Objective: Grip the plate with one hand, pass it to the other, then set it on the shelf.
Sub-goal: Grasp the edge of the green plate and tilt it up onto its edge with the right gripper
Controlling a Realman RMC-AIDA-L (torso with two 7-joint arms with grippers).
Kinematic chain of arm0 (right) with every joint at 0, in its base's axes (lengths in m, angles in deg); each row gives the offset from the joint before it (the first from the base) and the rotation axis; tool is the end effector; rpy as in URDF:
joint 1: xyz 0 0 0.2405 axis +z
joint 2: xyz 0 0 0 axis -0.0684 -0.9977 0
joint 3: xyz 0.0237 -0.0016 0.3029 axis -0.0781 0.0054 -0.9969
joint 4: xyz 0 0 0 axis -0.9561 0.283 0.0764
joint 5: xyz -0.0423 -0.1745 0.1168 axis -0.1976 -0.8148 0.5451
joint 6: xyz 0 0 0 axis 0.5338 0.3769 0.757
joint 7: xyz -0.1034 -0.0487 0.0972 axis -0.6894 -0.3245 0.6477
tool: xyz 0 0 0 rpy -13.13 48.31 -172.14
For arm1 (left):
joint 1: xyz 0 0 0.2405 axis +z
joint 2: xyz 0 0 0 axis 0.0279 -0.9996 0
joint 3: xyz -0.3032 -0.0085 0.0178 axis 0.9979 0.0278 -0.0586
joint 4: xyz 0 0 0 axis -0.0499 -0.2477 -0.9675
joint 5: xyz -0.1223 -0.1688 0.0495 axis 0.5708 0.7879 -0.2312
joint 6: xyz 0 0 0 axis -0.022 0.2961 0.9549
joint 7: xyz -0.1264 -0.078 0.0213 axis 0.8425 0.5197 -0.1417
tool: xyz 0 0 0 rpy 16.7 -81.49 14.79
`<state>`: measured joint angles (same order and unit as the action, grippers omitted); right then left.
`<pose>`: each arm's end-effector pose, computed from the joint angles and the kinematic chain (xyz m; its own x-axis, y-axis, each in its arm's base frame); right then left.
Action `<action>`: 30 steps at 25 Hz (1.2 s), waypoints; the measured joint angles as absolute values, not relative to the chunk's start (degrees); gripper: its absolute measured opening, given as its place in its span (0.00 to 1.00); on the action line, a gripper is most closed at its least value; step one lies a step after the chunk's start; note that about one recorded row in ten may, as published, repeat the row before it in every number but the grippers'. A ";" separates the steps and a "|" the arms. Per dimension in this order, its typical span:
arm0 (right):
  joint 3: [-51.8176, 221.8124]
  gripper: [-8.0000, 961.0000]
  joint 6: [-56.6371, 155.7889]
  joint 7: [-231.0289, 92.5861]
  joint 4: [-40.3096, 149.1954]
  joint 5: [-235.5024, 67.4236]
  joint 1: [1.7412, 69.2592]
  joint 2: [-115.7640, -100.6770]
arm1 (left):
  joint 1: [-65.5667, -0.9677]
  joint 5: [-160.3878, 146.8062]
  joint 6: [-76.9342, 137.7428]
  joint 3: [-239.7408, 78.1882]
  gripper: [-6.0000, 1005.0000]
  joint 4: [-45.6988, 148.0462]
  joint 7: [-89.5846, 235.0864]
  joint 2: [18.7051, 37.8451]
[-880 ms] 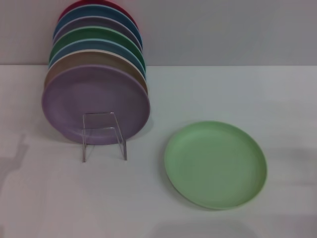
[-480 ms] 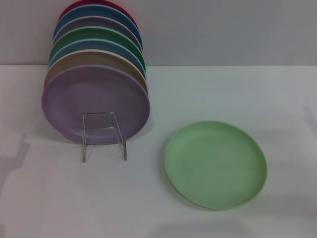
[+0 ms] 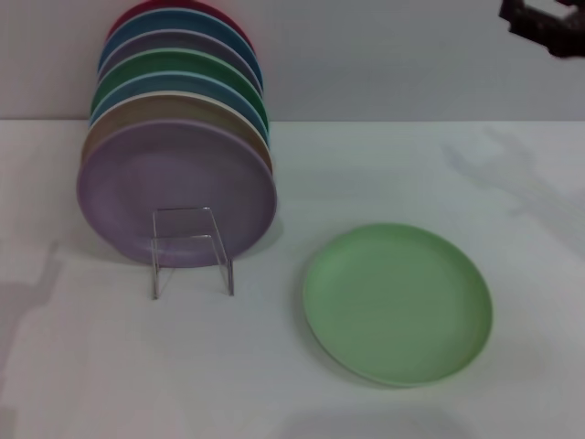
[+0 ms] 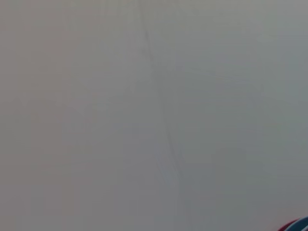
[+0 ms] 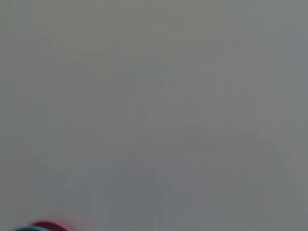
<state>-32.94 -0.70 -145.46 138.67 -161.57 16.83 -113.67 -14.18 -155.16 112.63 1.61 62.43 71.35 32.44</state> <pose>0.2418 0.4002 0.0874 0.7163 -0.0987 -0.6908 -0.6495 -0.4562 -0.6082 -0.3847 0.2723 0.0116 0.7962 -0.3439 0.4978 0.5323 0.0070 -0.8465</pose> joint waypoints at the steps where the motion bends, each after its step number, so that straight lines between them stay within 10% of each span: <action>1: -32.81 0.85 -0.53 -137.78 141.70 -169.78 17.72 -113.83 | -14.30 -155.17 112.61 1.42 0.78 62.43 71.36 32.44; 30: -37.99 0.80 -45.44 -94.22 128.51 -216.78 37.69 -111.89 | -14.61 -155.23 111.99 -0.36 0.78 62.51 71.47 32.44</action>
<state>-37.99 -45.44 -94.22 128.51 -216.78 37.69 -111.89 -14.61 -155.23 111.99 -0.36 62.51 71.47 32.44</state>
